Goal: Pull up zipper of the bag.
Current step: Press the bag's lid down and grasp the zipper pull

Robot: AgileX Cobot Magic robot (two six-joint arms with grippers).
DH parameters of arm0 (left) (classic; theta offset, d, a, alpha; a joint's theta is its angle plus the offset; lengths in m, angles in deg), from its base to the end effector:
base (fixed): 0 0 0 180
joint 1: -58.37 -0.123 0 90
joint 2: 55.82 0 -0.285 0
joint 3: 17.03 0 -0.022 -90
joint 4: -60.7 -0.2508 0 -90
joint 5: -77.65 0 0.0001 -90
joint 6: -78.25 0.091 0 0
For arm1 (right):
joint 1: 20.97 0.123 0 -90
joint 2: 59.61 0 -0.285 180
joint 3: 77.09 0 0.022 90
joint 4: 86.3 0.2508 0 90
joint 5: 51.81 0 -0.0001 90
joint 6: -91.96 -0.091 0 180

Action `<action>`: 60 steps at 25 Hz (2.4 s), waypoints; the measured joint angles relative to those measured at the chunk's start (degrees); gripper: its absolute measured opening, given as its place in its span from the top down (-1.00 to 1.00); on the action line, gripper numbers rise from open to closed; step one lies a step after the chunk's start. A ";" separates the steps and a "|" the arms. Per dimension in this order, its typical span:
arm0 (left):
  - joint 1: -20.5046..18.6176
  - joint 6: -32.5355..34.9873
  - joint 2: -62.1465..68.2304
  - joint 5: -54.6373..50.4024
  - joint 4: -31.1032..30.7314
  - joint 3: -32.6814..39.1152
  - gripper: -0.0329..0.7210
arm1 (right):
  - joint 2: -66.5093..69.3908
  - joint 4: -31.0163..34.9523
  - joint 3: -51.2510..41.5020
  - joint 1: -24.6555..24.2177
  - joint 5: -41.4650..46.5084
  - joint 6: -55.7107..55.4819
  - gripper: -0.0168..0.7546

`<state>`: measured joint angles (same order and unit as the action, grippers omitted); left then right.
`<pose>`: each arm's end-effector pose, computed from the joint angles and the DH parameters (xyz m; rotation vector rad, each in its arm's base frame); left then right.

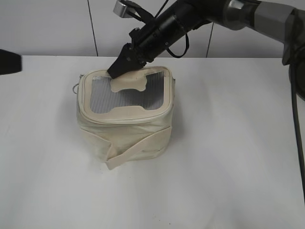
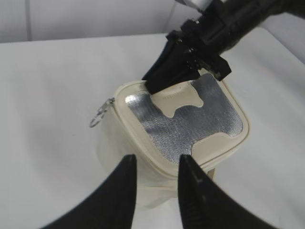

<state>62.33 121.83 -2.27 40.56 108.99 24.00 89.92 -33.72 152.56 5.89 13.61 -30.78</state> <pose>0.1486 -0.0514 0.3119 0.3807 2.0587 -0.5159 0.4387 0.2959 0.1901 -1.3769 2.0672 1.0450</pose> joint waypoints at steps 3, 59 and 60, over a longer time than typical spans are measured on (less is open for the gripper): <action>-2.12 19.86 17.72 -5.18 14.37 -4.93 0.27 | 0.00 -0.06 0.04 0.00 0.06 -0.16 0.82; 5.68 46.94 36.14 8.66 9.77 -3.14 0.89 | 0.00 -0.80 0.11 0.29 -0.22 -12.24 0.82; 5.94 46.81 34.96 7.66 9.77 -1.83 0.89 | 0.00 -0.80 0.11 0.29 -0.27 -13.06 0.82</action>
<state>68.28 168.64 32.69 48.22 118.76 22.18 89.92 -34.52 152.67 6.18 13.35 -43.83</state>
